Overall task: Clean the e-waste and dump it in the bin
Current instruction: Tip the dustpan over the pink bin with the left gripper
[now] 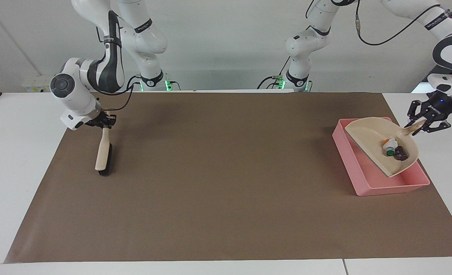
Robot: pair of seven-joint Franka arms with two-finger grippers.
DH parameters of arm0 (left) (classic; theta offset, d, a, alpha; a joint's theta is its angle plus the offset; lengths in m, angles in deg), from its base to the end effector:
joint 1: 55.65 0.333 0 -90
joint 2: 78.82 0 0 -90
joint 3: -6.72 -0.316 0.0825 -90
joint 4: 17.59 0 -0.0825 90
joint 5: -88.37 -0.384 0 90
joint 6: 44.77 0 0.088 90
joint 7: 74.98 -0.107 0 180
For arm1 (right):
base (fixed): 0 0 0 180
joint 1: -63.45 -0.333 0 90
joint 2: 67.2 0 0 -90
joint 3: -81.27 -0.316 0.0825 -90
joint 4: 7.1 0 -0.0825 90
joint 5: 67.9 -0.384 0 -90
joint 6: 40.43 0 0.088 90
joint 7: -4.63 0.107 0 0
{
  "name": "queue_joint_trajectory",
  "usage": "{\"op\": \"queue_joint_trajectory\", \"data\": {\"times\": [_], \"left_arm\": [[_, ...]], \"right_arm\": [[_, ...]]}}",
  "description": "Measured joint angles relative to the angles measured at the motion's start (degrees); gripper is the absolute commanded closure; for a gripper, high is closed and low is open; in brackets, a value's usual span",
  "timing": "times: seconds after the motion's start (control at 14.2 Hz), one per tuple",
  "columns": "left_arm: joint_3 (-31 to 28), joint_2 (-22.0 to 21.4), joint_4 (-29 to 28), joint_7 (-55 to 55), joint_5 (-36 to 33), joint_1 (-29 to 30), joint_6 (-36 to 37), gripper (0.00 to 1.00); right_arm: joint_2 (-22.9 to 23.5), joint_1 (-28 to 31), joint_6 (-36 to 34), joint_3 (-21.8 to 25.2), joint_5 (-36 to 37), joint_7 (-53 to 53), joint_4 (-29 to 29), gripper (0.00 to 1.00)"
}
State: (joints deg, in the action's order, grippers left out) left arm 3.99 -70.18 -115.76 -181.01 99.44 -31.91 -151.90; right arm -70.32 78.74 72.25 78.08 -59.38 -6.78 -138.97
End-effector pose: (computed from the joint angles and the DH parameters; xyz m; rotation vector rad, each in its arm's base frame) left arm 0.5528 0.2572 0.4958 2.4095 -1.8945 0.2535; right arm 0.4592 -0.1082 0.3504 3.0342 0.0975 -0.4605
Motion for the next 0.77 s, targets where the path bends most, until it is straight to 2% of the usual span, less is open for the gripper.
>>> {"op": "queue_joint_trajectory", "data": {"times": [0.07,0.14,0.21,0.42,0.77], "left_arm": [[0.03,0.49,0.60,-0.70,-3.05,0.01,-0.27,1.00],[0.13,0.86,0.94,-0.99,-6.10,-0.03,-1.05,1.00],[0.27,1.08,1.11,-1.05,-8.78,-0.13,-2.08,1.00],[0.68,1.18,1.18,-1.10,-17.57,-1.19,-4.73,1.00],[0.80,1.08,1.36,3.04,-29.33,-5.02,-5.51,1.00]], "right_arm": [[-0.07,0.00,0.00,0.00,0.00,0.00,-0.01,0.52],[-0.15,0.00,0.00,0.00,0.00,0.00,-0.01,0.22],[-0.22,0.00,0.00,0.00,0.00,-0.01,-0.01,0.00],[-0.34,0.00,0.14,0.00,0.00,-0.03,1.03,0.00],[-1.01,-0.30,0.17,-0.69,-0.01,0.14,11.41,0.00]]}}
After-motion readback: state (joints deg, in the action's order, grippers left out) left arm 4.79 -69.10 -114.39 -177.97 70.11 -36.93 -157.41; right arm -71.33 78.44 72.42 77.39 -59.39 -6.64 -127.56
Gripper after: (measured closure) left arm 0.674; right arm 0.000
